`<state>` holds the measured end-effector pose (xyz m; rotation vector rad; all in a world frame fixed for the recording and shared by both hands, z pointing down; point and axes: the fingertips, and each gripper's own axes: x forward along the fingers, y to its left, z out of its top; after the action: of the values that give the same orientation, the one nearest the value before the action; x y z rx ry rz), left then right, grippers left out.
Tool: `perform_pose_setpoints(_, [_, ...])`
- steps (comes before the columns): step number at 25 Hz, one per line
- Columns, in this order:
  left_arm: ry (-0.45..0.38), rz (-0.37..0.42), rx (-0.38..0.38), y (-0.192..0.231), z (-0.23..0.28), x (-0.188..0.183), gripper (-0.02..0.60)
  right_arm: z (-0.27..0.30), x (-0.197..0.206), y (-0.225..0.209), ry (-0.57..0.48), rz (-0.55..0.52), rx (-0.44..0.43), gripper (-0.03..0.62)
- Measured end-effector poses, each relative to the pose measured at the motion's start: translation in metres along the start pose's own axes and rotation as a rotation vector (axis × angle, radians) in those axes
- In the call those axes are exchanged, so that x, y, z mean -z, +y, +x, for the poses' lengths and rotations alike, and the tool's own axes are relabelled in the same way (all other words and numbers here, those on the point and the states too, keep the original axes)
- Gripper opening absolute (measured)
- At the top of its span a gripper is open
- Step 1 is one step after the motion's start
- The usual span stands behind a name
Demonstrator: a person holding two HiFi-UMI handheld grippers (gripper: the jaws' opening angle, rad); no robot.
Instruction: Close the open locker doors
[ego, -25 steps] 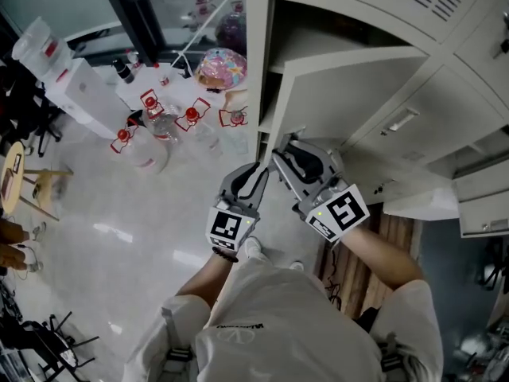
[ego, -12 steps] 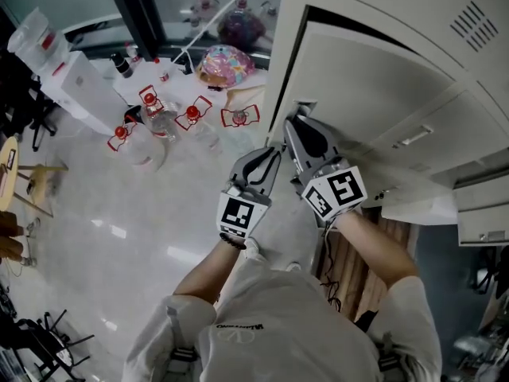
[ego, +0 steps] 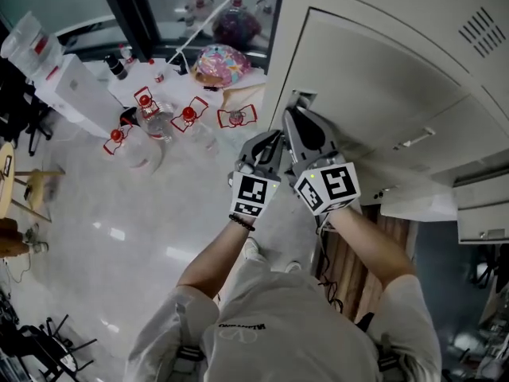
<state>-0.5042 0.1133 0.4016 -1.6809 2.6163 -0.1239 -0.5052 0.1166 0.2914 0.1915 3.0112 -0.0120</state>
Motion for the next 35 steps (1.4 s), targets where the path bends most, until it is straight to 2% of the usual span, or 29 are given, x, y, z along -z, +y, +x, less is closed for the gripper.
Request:
perform_pose_setpoints(4, [0.000,0.004,-0.035,0.005,0.009,0.002,0.005,0.005,0.000,-0.006,0.002,0.001,0.038,0.035])
perform_pose_setpoints(10, [-0.001,0.014,-0.038,0.009,0.015,0.002,0.005,0.011,0.001,-0.010,0.005,-0.002,0.082,0.035])
perform_pose_setpoints(17, [-0.008,0.026,-0.037,0.011,0.017,0.002,0.005,0.007,0.006,-0.012,0.043,-0.013,0.100,0.038])
perform_pose_setpoints(20, [-0.009,0.034,-0.037,0.010,0.017,0.003,0.005,-0.013,0.014,-0.003,0.049,-0.043,0.058,0.019])
perform_pose_setpoints(25, [-0.026,0.051,-0.058,0.012,0.015,0.002,0.005,-0.079,0.014,0.005,0.023,-0.094,0.011,0.011])
perform_pose_setpoints(29, [-0.033,0.058,-0.057,-0.001,-0.003,0.012,0.005,-0.158,0.037,-0.014,0.060,-0.064,0.067,0.010])
perform_pose_setpoints(32, [-0.003,0.034,-0.051,-0.035,-0.022,0.035,0.005,-0.223,0.066,-0.042,0.121,-0.037,0.137,0.010])
perform_pose_setpoints(35, [0.059,0.016,-0.033,-0.095,-0.042,0.069,0.005,-0.287,0.096,-0.063,0.186,-0.022,0.193,0.010])
